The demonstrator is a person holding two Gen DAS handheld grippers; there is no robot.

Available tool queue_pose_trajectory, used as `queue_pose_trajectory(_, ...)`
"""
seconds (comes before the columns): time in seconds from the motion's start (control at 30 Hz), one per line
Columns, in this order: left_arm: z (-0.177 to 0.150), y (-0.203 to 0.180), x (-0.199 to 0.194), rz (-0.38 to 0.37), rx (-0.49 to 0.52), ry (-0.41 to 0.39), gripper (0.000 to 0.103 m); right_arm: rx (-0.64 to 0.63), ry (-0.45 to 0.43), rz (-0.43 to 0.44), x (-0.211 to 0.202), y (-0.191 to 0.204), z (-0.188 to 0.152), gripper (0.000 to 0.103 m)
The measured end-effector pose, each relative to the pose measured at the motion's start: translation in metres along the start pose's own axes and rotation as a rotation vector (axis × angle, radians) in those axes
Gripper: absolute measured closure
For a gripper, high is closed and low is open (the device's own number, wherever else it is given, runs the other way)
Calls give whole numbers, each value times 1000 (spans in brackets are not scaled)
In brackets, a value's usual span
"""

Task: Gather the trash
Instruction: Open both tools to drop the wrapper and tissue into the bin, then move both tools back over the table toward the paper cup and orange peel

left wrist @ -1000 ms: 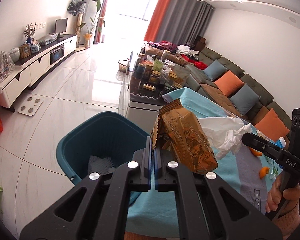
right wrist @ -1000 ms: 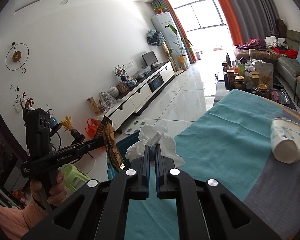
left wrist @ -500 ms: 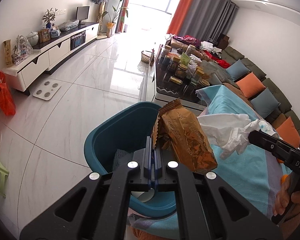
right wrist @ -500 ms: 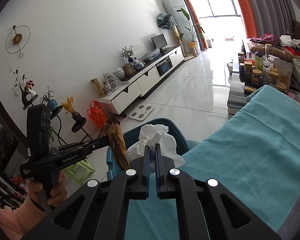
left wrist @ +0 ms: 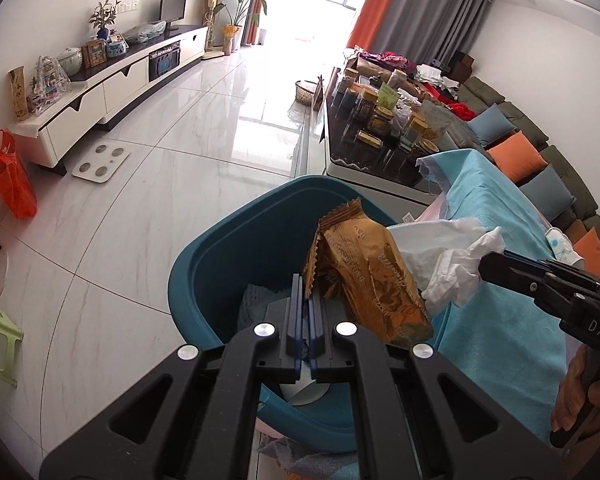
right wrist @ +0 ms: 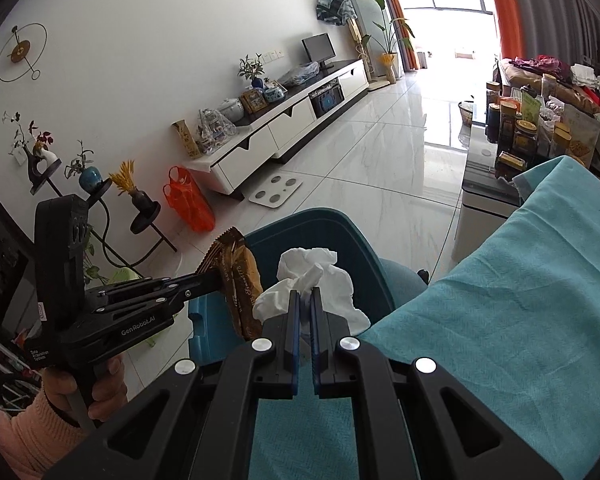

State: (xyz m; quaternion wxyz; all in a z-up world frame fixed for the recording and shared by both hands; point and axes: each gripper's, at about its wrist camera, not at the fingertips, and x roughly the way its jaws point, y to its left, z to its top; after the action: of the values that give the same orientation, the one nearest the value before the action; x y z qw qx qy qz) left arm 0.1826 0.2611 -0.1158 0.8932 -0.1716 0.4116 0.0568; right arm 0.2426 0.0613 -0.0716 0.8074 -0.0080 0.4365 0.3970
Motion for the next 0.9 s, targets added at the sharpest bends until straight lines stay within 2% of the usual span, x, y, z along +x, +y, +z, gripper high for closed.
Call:
queue_pose_trajectory(0.2,3,-3,25,0,1,38,100,4,40,-18,17,1,1,95)
queue_pose_trajectory(0.3,4,-4,37,3,-1,56,93,9,61,-19,22,1,1,93)
queue_pose_trajectory(0.4,3,-5,47,-4,-2,66,90,11,59,-20,21,1,0,91)
queue_pose_trajectory(0.53,2,-5,54,-22,-5,68,79,20,47,-18,17,-2,-2,91)
queue_pose_trajectory(0.7,3,-7,50,-35,-4,44,70,28,27,-5,4,-5,-7,89)
queue_pose_trajectory(0.9,4,-18,26,-57,24,-13,67,42,-20,18,-23,-7,-18,82)
